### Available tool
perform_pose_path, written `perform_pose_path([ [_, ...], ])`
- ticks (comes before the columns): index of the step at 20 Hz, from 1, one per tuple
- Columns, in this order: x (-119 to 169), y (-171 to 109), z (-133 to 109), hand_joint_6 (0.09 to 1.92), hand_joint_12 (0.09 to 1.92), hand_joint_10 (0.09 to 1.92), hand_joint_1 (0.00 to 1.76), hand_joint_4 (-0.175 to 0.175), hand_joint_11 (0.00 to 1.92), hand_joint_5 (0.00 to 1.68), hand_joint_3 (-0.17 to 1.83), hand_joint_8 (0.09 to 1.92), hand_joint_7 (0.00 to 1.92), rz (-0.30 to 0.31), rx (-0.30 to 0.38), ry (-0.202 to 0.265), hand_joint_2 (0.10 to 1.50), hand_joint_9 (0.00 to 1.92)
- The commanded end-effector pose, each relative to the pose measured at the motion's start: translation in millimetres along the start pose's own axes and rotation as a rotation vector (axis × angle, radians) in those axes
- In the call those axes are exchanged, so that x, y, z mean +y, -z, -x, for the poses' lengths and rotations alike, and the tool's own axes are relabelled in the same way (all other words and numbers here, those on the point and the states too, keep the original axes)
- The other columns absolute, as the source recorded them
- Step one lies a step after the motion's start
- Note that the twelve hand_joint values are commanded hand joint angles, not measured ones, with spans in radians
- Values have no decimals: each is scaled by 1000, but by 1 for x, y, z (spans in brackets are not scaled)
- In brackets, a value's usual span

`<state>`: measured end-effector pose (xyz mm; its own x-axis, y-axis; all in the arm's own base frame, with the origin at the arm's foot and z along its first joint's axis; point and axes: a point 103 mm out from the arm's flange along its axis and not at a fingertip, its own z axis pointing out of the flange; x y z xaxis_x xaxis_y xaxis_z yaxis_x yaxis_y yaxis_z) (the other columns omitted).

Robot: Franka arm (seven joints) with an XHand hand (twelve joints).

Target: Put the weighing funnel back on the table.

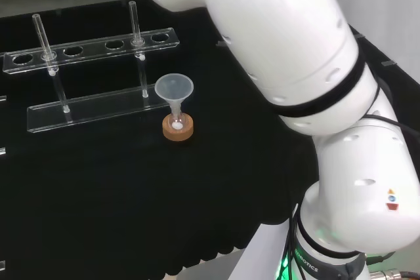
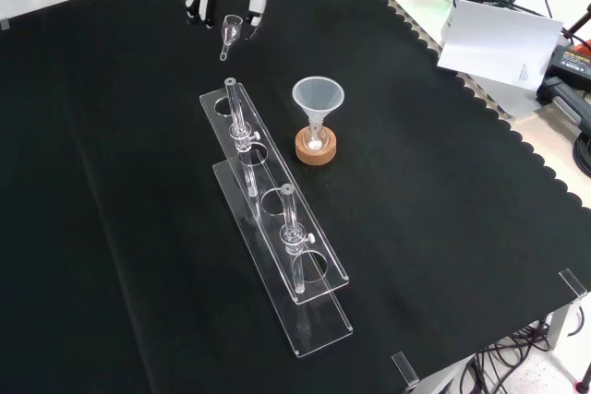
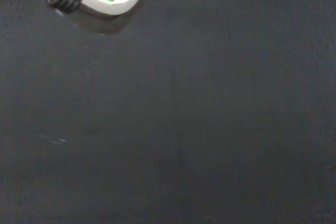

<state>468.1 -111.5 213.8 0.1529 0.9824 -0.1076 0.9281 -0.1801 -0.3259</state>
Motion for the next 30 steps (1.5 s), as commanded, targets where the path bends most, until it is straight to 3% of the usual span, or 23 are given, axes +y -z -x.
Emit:
perform_pose_path([
  [1, 39, -49, 1, 774, 1119, 403, 1101, 175, 732, 1199, 590, 662, 534, -47, 31, 32, 723, 876],
  [11, 45, -63, -6, 777, 1117, 402, 1101, 175, 733, 1198, 590, 662, 535, -57, 29, 18, 724, 876],
  [19, 73, -95, 3, 779, 1115, 402, 1100, 175, 735, 1196, 589, 662, 535, -82, 30, 21, 725, 877],
  [30, 90, -109, -5, 781, 1114, 402, 1100, 175, 740, 1195, 589, 662, 535, -88, 29, 29, 726, 878],
])
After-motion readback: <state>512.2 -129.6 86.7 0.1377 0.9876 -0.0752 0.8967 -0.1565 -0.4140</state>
